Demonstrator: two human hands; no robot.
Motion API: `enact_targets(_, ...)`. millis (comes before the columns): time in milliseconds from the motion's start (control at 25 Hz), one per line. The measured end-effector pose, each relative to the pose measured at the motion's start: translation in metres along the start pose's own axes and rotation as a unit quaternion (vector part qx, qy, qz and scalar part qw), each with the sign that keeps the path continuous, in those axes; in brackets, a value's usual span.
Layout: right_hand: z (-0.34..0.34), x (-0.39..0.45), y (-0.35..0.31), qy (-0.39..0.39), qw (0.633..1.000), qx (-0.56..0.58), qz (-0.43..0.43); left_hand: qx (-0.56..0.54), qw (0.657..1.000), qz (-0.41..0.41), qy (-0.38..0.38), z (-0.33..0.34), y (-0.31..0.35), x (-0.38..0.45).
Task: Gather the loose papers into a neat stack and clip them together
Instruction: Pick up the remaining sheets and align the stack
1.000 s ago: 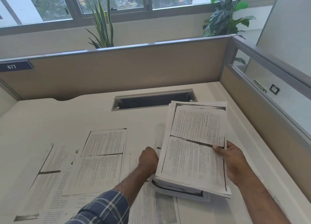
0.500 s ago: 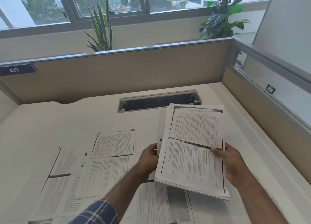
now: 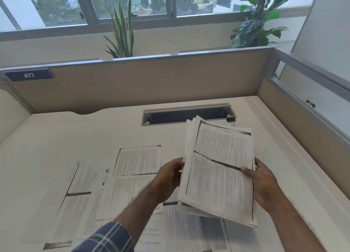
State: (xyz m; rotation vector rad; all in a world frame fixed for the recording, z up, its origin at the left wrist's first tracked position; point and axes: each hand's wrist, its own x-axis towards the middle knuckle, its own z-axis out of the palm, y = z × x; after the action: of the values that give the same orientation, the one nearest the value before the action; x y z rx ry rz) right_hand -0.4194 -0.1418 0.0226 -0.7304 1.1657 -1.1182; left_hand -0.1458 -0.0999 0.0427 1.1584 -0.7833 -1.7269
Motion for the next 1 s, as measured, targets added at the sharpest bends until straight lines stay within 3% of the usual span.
enact_targets(120, -0.007, 0.000, -0.006, 0.009, 0.999, 0.029, 0.012, -0.195, 0.976, -0.036, -0.093, 0.009, 0.001, 0.004)
enact_targets(200, -0.015, 0.002, -0.014, 0.020, 0.998, 0.063, 0.008, -0.139, 0.986, -0.048, -0.080, 0.017, -0.004, 0.013)
enact_targets(280, -0.023, 0.006, -0.021, 0.027, 0.996, 0.090, 0.001, 0.039, 0.997, -0.045, 0.052, 0.026, -0.015, 0.031)
enact_targets(320, -0.026, 0.009, -0.024, 0.031, 0.995, 0.099, -0.004, 0.169, 0.976, -0.027, 0.135, 0.033, -0.020, 0.038)
enact_targets(360, -0.029, 0.011, -0.025, 0.036, 0.994, 0.105, -0.009, 0.308, 0.934, -0.008, 0.184, 0.040, -0.025, 0.041)
enact_targets(440, -0.032, 0.015, -0.028, 0.040, 0.993, 0.109, -0.014, 0.531, 0.824, -0.026, 0.195, 0.056, -0.036, 0.042)
enact_targets(480, -0.033, 0.016, -0.028, 0.042, 0.993, 0.110, -0.016, 0.591, 0.782, -0.051, 0.189, 0.060, -0.044, 0.043)
enact_targets(520, -0.034, 0.017, -0.029, 0.045, 0.993, 0.112, -0.015, 0.617, 0.764, -0.059, 0.180, 0.065, -0.052, 0.044)
enact_targets(560, -0.035, 0.018, -0.029, 0.047, 0.992, 0.114, -0.012, 0.619, 0.762, -0.053, 0.182, 0.070, -0.056, 0.045)
enact_targets(680, -0.038, 0.021, -0.025, 0.053, 0.992, 0.115, -0.004, 0.420, 0.874, -0.046, 0.242, 0.072, -0.060, 0.055)
enact_targets(720, -0.039, 0.021, -0.023, 0.054, 0.992, 0.114, -0.003, 0.377, 0.894, -0.044, 0.239, 0.066, -0.061, 0.059)
enact_targets(840, -0.035, 0.019, -0.022, 0.049, 0.992, 0.114, 0.001, 0.367, 0.903, -0.085, 0.206, 0.051, -0.067, 0.068)
enact_targets(880, -0.033, 0.018, -0.022, 0.047, 0.992, 0.114, 0.003, 0.398, 0.890, -0.130, 0.181, 0.046, -0.060, 0.062)
enact_targets(960, -0.029, 0.016, -0.021, 0.045, 0.992, 0.115, 0.005, 0.571, 0.791, -0.150, 0.158, 0.050, -0.044, 0.051)
enact_targets(1000, -0.028, 0.015, -0.019, 0.043, 0.992, 0.116, 0.006, 0.613, 0.758, -0.137, 0.174, 0.047, -0.041, 0.052)
